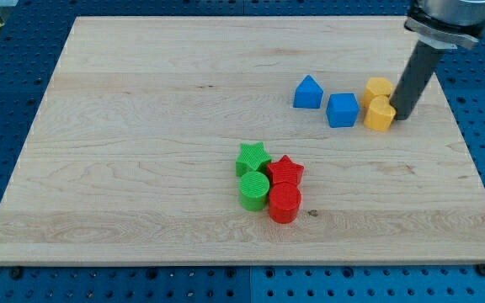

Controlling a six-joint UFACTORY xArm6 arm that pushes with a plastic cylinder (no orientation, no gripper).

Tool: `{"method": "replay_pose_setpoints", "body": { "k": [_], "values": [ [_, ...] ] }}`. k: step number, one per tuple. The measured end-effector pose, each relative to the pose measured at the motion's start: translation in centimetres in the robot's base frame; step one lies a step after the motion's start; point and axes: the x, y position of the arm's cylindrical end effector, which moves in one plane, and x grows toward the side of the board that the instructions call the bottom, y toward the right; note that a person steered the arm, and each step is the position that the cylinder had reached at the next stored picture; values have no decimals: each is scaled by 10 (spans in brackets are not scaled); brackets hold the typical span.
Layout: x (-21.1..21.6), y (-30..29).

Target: Push the yellow hexagon above blue cube

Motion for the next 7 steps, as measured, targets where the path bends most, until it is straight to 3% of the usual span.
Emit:
{"method": "replay_pose_setpoints", "body": {
  "k": [2,4,5,7],
  "values": [
    [-2,-16],
    [-4,57],
    [-33,42],
    [-38,-13]
  ]
}}
